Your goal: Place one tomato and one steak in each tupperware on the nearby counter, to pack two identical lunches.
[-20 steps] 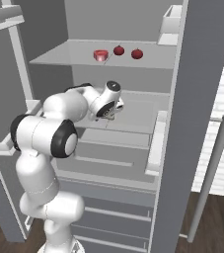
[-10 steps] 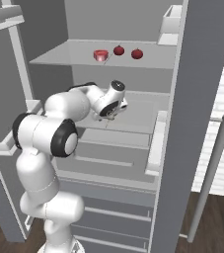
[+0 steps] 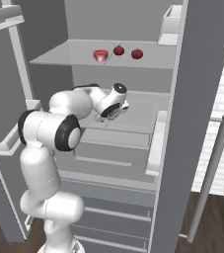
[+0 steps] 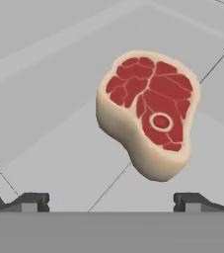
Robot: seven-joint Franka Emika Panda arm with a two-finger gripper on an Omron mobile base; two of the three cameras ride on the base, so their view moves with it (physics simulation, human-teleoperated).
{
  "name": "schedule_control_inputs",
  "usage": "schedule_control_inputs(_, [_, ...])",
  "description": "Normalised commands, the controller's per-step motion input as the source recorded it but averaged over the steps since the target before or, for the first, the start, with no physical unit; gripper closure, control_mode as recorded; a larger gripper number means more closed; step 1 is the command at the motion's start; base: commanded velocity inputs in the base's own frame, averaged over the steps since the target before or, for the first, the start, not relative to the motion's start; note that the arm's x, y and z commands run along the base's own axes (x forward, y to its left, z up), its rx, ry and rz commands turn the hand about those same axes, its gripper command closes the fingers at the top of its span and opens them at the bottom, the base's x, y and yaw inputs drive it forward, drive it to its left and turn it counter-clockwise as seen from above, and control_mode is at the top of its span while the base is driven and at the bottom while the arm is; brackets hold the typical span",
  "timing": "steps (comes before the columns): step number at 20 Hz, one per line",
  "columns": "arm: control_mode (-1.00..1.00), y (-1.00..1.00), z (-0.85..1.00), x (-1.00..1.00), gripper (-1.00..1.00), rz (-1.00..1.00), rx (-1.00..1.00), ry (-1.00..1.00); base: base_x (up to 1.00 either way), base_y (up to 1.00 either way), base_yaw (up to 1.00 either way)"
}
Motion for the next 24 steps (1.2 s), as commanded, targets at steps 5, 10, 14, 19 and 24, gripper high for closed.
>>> schedule_control_inputs(5, [-1.00, 0.00, -0.22, 0.48, -1.00, 0.08, 0.00, 0.01, 0.00, 0.00, 0.00])
schedule_control_inputs(10, [-1.00, 0.00, -0.01, 0.52, -1.00, 0.09, 0.00, 0.04, 0.00, 0.00, 0.00])
schedule_control_inputs(14, [-1.00, 0.00, 0.00, 0.43, -1.00, 0.09, 0.00, 0.03, 0.00, 0.00, 0.00])
schedule_control_inputs(19, [-1.00, 0.01, -0.09, 0.38, -1.00, 0.08, 0.00, 0.05, 0.00, 0.00, 0.00])
schedule_control_inputs(24, [-1.00, 0.30, -0.27, 0.09, -1.00, 0.20, -0.02, 0.00, 0.00, 0.00, 0.00])
